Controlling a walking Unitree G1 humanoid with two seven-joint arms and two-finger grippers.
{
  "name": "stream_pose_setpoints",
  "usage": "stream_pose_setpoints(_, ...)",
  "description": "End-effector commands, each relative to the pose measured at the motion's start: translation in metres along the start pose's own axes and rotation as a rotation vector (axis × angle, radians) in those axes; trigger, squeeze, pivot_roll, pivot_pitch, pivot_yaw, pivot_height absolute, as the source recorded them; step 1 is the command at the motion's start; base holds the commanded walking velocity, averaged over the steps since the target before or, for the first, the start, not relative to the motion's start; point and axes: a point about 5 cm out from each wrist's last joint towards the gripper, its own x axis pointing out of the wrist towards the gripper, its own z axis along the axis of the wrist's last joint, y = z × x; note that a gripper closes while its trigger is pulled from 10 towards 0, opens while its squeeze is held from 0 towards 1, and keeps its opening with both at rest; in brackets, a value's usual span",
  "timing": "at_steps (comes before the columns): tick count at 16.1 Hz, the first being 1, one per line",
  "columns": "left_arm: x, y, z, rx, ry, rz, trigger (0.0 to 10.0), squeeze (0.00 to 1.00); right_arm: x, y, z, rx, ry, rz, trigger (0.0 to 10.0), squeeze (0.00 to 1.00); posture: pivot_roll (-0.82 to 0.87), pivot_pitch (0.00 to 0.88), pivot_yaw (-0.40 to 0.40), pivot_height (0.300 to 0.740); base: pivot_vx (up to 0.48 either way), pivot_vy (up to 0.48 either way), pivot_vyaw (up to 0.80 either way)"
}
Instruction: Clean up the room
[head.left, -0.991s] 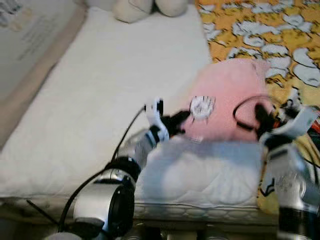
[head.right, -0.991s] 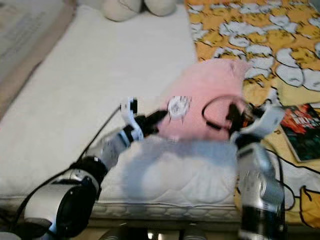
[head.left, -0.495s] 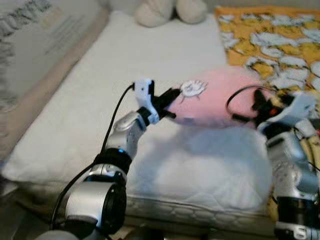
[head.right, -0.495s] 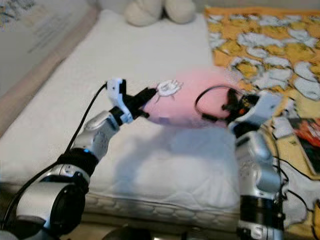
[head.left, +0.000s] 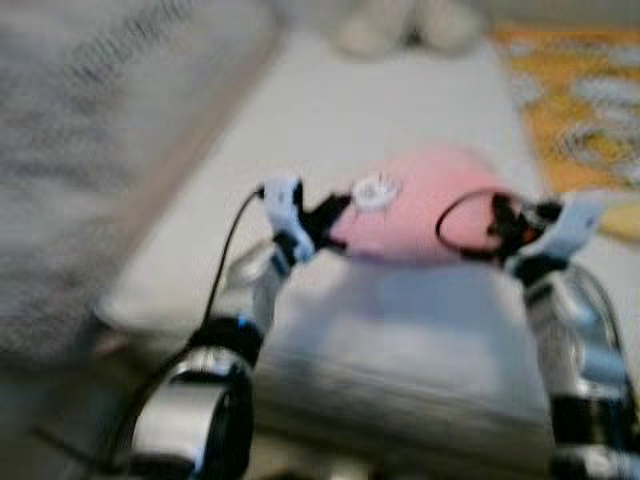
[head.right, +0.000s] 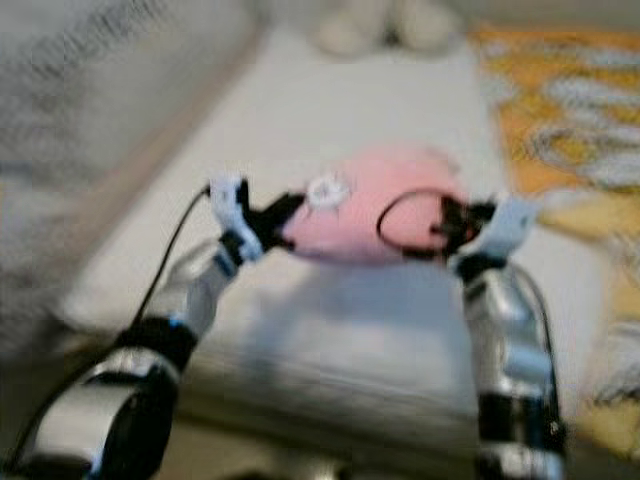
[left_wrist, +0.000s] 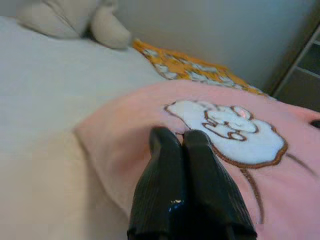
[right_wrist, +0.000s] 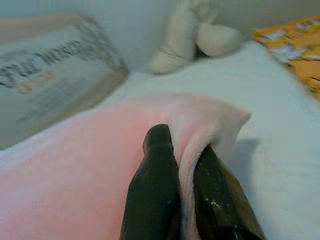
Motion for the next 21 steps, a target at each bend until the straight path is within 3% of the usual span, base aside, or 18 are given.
stream_pose_setpoints(1,-0.004,0.011,0.014,0.035,-0.05,0.051,0.0,0.0,-0.001,-0.004,-0.001,-0.009,-0.018,-0.023,0.0,0.0,-0.14,0.0,0.081,0.74,0.0,0.48,0.54)
stream_pose_setpoints(9,-0.005,0.016,0.015,0.103,0.002,0.059,0.0,0.0,0.003,0.0,-0.01,-0.054,0.002,-0.016,0.0,0.0,-0.13,0.0,0.075,0.74,0.038,0.457,0.54)
stream_pose_setpoints(10,-0.005,0.017,0.014,0.115,0.015,0.058,0.0,0.0,0.003,0.0,-0.011,-0.07,0.01,-0.024,10.0,0.0,-0.13,0.0,0.075,0.74,0.446,0.0,0.0)
stream_pose_setpoints(14,-0.003,0.016,0.014,0.213,0.049,0.042,0.0,0.0,-0.002,0.002,-0.019,-0.145,0.028,-0.046,10.0,0.0,-0.14,0.0,0.08,0.74,0.12,0.0,0.0)
stream_pose_setpoints(18,0.001,0.011,0.013,0.221,0.047,0.025,0.0,0.0,-0.002,-0.001,-0.018,-0.142,0.004,-0.079,10.0,0.0,-0.14,0.0,0.084,0.74,0.0,0.0,-0.76)
stream_pose_setpoints(21,0.002,0.01,0.014,0.23,0.043,0.027,0.0,0.0,-0.002,-0.002,-0.013,-0.158,-0.024,-0.099,10.0,0.0,-0.14,0.0,0.085,0.74,0.0,0.0,0.0)
